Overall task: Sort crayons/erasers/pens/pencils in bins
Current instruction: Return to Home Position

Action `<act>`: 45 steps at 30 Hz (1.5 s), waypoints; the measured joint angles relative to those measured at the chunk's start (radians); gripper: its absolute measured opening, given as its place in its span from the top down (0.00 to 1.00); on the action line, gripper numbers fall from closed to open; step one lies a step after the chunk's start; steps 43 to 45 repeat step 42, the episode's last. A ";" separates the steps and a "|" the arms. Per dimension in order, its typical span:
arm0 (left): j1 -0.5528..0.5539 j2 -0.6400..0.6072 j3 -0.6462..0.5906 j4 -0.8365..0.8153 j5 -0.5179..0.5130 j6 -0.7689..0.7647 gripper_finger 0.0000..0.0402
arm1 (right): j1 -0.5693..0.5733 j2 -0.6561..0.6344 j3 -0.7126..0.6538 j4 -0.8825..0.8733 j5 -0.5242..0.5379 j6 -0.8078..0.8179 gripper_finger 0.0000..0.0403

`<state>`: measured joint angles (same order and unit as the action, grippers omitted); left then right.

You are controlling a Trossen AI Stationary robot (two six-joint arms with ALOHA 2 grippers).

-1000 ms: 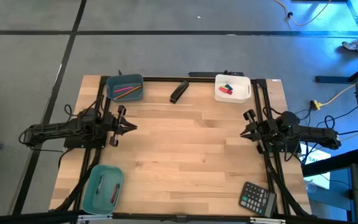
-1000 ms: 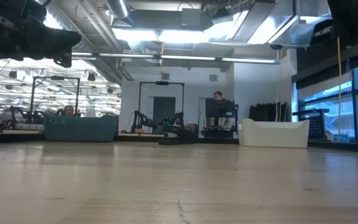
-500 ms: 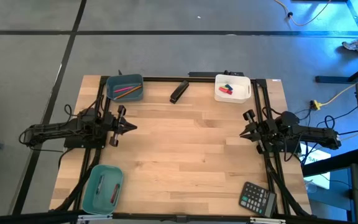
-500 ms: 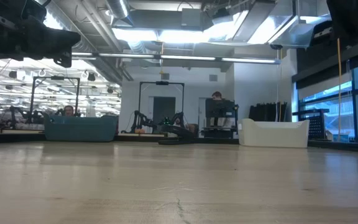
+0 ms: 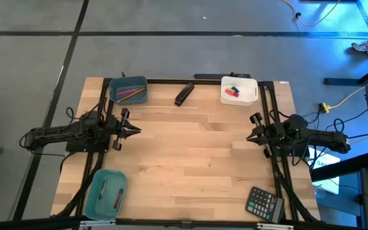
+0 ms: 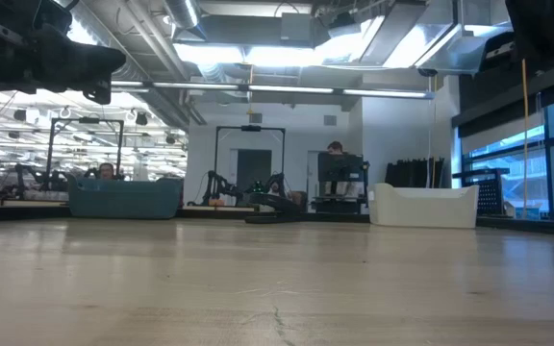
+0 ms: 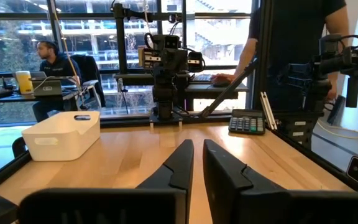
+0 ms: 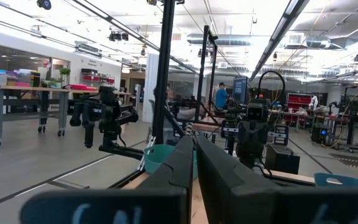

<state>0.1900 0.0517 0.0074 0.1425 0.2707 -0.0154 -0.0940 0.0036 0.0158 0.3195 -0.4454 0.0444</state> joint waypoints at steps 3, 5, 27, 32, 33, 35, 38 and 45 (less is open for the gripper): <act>0.000 0.000 0.000 0.000 0.000 0.000 0.92 | 0.000 0.000 0.000 0.000 0.000 0.000 0.94; 0.000 0.000 0.000 0.000 0.000 0.000 0.93 | 0.000 0.000 0.000 0.000 0.000 0.000 0.94; 0.000 0.000 0.000 0.000 0.000 0.000 1.00 | 0.000 0.000 0.000 0.001 0.000 0.000 0.94; 0.000 0.000 0.000 0.000 0.000 0.000 0.97 | 0.000 0.000 0.000 0.000 0.000 0.000 0.94; 0.000 0.000 0.000 0.000 0.000 0.000 0.97 | 0.000 0.000 0.000 0.000 0.000 0.000 0.94; 0.000 0.000 0.000 0.000 0.000 0.000 0.96 | 0.000 0.000 0.000 0.001 0.000 0.000 0.94; 0.000 0.000 0.000 0.000 0.000 0.000 0.94 | 0.000 0.000 0.000 0.000 0.000 0.000 0.94; 0.000 0.000 0.000 0.000 0.000 0.000 0.93 | 0.000 0.000 0.000 0.001 0.000 0.000 0.94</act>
